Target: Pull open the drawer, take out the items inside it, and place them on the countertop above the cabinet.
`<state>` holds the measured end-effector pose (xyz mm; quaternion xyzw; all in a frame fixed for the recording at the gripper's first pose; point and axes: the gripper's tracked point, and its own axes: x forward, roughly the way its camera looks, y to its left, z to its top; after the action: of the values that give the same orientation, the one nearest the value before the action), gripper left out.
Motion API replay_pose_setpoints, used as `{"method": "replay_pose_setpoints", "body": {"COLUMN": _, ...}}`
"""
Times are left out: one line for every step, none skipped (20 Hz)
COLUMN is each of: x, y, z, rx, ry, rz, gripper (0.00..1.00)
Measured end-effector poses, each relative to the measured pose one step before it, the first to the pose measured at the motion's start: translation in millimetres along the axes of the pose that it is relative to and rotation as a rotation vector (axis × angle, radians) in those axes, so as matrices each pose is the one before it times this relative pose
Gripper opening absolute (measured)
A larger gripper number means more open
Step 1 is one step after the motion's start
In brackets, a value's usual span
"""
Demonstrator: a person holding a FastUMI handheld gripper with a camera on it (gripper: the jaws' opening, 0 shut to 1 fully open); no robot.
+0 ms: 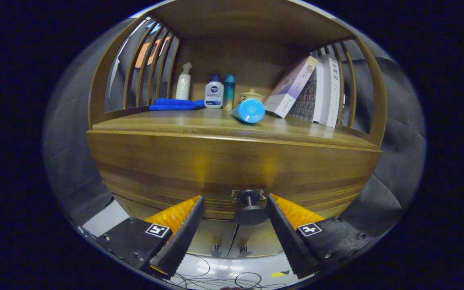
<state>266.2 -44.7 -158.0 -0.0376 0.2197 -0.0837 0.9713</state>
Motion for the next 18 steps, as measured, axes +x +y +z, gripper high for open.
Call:
{"method": "replay_pose_setpoints", "body": {"x": -0.42, "y": 1.42, "z": 1.34, "rx": 0.00439, "ry": -0.00139, "rz": 0.00738, "gripper": 1.0}}
{"method": "replay_pose_setpoints", "body": {"x": -1.51, "y": -0.41, "z": 1.32, "rx": -0.00294, "ry": -0.00561, "rz": 0.0066, "gripper": 1.0}}
{"method": "replay_pose_setpoints", "body": {"x": -7.31, "y": -0.78, "z": 0.71, "rx": -0.00459, "ry": -0.00721, "rz": 0.0076, "gripper": 1.0}}
{"method": "replay_pose_setpoints", "body": {"x": -17.91, "y": -0.65, "z": -3.46, "rx": 0.0003, "ry": -0.01028, "rz": 0.00461, "gripper": 1.0}}
{"method": "replay_pose_setpoints", "body": {"x": -12.85, "y": -0.26, "z": 1.02, "rx": 0.00024, "ry": -0.00847, "rz": 0.01232, "gripper": 1.0}}
{"method": "replay_pose_setpoints", "body": {"x": -10.12, "y": -1.23, "z": -0.38, "rx": 0.00481, "ry": -0.01514, "rz": 0.00782, "gripper": 1.0}}
{"method": "replay_pose_setpoints", "body": {"x": -13.69, "y": -0.67, "z": -0.57, "rx": 0.00304, "ry": -0.01385, "rz": 0.0093, "gripper": 1.0}}
{"method": "replay_pose_setpoints", "body": {"x": -9.93, "y": -2.41, "z": 4.22, "rx": 0.00705, "ry": -0.01718, "rz": 0.00325, "gripper": 1.0}}
{"method": "replay_pose_setpoints", "body": {"x": -13.15, "y": -2.12, "z": 2.88, "rx": 0.00556, "ry": -0.01243, "rz": 0.00564, "gripper": 1.0}}
{"method": "replay_pose_setpoints", "body": {"x": -18.08, "y": -0.96, "z": 2.02, "rx": 0.00752, "ry": -0.01371, "rz": 0.00435, "gripper": 1.0}}
{"method": "replay_pose_setpoints", "body": {"x": -11.58, "y": -0.47, "z": 7.06, "rx": 0.00279, "ry": -0.01323, "rz": 0.00718, "gripper": 1.0}}
{"method": "replay_pose_setpoints", "body": {"x": -16.66, "y": -1.13, "z": 2.72, "rx": 0.00124, "ry": -0.01613, "rz": 0.00667, "gripper": 1.0}}
{"method": "replay_pose_setpoints", "body": {"x": -14.4, "y": 0.27, "z": 5.09, "rx": -0.00425, "ry": -0.01768, "rz": 0.0078, "gripper": 1.0}}
{"method": "replay_pose_setpoints", "body": {"x": -12.1, "y": -0.06, "z": 6.23, "rx": -0.00615, "ry": -0.02236, "rz": 0.00615, "gripper": 1.0}}
{"method": "replay_pose_setpoints", "body": {"x": -12.56, "y": 0.2, "z": 5.68, "rx": -0.0077, "ry": -0.01861, "rz": 0.0058, "gripper": 1.0}}
{"method": "replay_pose_setpoints", "body": {"x": -13.28, "y": -0.78, "z": 3.88, "rx": -0.00563, "ry": -0.01989, "rz": 0.00585, "gripper": 1.0}}
{"method": "replay_pose_setpoints", "body": {"x": -13.45, "y": -0.72, "z": 1.54, "rx": -0.00386, "ry": -0.0156, "rz": -0.0005, "gripper": 1.0}}
{"method": "replay_pose_setpoints", "body": {"x": -8.34, "y": -0.99, "z": 3.05, "rx": -0.0013, "ry": -0.01375, "rz": 0.00219, "gripper": 1.0}}
